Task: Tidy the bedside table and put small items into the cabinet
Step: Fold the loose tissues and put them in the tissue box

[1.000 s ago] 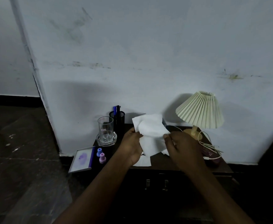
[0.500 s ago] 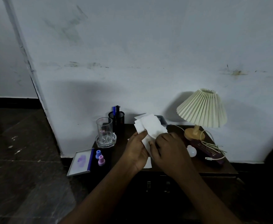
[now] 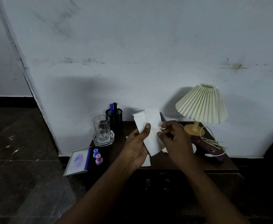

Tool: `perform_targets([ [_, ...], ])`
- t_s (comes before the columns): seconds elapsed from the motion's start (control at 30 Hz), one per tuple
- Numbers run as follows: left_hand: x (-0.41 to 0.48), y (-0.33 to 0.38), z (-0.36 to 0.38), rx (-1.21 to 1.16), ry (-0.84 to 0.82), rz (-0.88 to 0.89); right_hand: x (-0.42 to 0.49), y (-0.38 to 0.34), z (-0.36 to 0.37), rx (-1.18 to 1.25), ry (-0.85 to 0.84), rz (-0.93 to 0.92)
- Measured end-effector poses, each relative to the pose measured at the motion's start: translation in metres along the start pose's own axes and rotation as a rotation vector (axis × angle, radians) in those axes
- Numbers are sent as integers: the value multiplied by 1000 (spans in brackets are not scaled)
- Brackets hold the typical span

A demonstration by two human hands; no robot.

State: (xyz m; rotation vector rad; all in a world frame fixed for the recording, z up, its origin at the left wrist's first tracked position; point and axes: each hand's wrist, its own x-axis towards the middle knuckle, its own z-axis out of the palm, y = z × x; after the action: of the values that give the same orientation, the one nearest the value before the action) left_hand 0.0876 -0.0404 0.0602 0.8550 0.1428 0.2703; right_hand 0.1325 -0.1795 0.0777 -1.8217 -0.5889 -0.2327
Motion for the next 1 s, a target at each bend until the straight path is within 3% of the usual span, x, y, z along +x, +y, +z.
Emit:
perform_targets([
  [0.07, 0, 0, 0, 6, -20, -1, 4, 0, -4, 145, -13, 92],
  [0.2, 1, -3, 2, -15, 6, -2, 7, 2, -9, 281, -78, 99],
  [0.33, 2, -1, 1, 20, 132, -29, 14, 7, -15, 601, 92, 262],
  [0.43, 1, 6, -3, 57, 171, -36, 21, 17, -22, 696, 192, 402],
  [0.6, -3, 11, -9, 75, 59, -97, 24, 27, -30, 609, -183, 419],
  [0.83, 0, 15, -14, 24, 74, -117, 26, 28, -36, 470, -111, 159],
  [1.0, 0, 13, -12, 36, 117, -90, 27, 27, -35, 452, -79, 195],
])
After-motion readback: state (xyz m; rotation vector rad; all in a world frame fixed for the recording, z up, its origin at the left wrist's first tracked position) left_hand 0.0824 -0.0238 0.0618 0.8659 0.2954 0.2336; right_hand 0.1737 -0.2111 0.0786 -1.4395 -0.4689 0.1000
